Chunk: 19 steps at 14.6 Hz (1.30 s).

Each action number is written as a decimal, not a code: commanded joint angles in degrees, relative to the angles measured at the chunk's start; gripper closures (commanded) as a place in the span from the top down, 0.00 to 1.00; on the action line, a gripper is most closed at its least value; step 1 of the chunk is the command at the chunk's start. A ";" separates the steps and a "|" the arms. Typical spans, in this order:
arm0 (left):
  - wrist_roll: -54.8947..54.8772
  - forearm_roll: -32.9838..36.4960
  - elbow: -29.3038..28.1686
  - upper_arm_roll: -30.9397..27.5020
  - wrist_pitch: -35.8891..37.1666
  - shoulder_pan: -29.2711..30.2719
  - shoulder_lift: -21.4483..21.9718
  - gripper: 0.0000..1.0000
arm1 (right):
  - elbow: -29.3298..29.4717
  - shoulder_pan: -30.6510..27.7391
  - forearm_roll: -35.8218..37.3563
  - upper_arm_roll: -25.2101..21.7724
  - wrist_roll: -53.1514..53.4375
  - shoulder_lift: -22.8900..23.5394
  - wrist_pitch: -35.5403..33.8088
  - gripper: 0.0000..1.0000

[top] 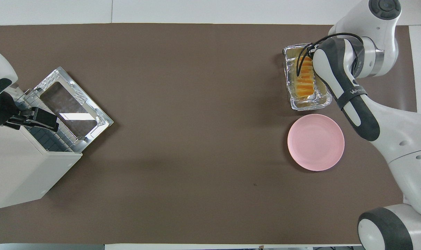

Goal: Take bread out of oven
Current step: 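Lift the foil tray with the right gripper and move it above the pink plate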

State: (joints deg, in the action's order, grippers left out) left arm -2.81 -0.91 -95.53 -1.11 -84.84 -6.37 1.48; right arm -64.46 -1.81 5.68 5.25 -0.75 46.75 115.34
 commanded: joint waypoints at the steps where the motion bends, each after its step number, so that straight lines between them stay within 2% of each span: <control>1: -0.44 0.91 -0.54 0.05 -0.68 0.30 0.98 1.00 | -2.50 1.02 2.74 0.20 -1.36 -5.25 -6.05 1.00; 3: -0.44 0.91 -0.54 0.05 -0.59 0.30 0.98 1.00 | -2.51 2.77 2.84 0.20 -0.75 -5.97 -8.81 1.00; 6: -0.44 0.91 -0.54 0.05 -0.59 0.30 0.98 1.00 | -6.27 4.18 3.02 0.20 2.85 -7.19 -5.84 1.00; 7: -0.44 0.91 -0.54 0.05 -0.59 0.30 0.98 1.00 | -9.25 4.27 3.02 0.20 2.77 -8.07 -3.04 0.99; 9: -0.53 0.91 -0.54 0.05 -0.59 0.30 0.98 1.00 | -20.82 3.84 3.11 0.02 2.77 -12.02 7.48 0.96; 10: -0.45 0.91 -0.54 0.05 -0.59 0.30 0.98 1.00 | -24.71 3.92 3.11 -0.07 2.85 -12.99 11.53 0.94; 11: -0.44 0.91 -0.54 0.05 -0.59 0.30 0.98 1.00 | -25.88 4.18 3.11 -0.24 2.94 -13.35 12.79 0.85; 12: -0.44 0.91 -0.54 0.05 -0.59 0.30 0.98 1.00 | -25.98 4.10 3.11 -0.33 2.94 -13.44 12.81 0.71; 13: -0.44 0.91 -0.54 0.05 -0.59 0.30 0.98 1.00 | -25.98 4.01 3.19 -0.42 2.86 -13.44 12.98 0.51; 14: -0.53 0.91 -0.54 0.05 -0.59 0.30 0.98 1.00 | -25.98 3.84 3.19 -0.33 2.86 -13.44 13.16 0.23; 15: -0.45 0.91 -0.54 0.05 -0.68 0.30 0.98 1.00 | -25.89 3.92 3.19 -0.33 2.86 -13.44 13.16 0.00; 17: -0.44 0.91 -0.54 0.05 -0.59 0.30 0.98 1.00 | -24.58 3.49 3.19 -0.33 2.68 -13.44 12.11 0.00; 19: -0.45 0.91 -0.54 0.05 -0.59 0.30 0.98 1.00 | -20.64 3.31 3.19 -0.24 2.50 -13.53 6.78 0.00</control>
State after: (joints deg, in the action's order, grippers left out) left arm -2.81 -0.91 -95.53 -1.11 -84.84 -6.36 1.48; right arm -86.95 2.27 8.02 4.41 0.86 34.46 126.28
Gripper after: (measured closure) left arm 0.000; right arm 0.811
